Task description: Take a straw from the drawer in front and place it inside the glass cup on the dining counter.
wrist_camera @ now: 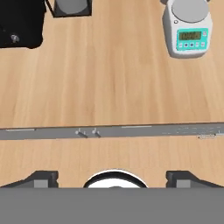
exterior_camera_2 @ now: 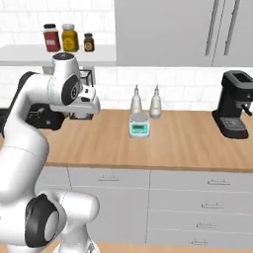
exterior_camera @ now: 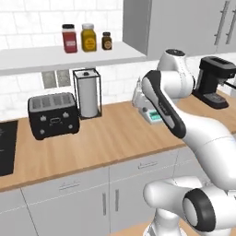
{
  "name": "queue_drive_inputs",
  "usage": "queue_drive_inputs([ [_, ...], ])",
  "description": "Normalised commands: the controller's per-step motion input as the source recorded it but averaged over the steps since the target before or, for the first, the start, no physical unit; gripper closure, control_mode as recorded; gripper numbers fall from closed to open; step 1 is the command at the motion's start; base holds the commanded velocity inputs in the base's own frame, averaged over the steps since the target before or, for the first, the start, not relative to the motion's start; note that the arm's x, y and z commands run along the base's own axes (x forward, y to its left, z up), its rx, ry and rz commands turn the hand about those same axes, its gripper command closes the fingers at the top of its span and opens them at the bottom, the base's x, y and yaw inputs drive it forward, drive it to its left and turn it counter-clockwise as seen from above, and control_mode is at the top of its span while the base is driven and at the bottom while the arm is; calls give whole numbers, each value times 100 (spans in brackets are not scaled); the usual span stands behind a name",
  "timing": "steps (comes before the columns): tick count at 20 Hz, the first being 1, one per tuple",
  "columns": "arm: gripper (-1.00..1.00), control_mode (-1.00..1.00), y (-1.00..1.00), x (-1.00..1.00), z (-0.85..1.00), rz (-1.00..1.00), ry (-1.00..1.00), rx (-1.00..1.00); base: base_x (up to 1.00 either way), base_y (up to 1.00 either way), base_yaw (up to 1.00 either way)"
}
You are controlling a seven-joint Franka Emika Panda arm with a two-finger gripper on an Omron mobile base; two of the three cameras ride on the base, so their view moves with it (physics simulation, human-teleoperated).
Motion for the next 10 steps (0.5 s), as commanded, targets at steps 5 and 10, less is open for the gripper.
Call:
queue_drive_inputs([
  [5, -100, 100, 0, 0, 0, 0, 0, 0, 0, 74, -62],
  [10, -100, 100, 0, 0, 0, 0, 0, 0, 0, 71, -63],
])
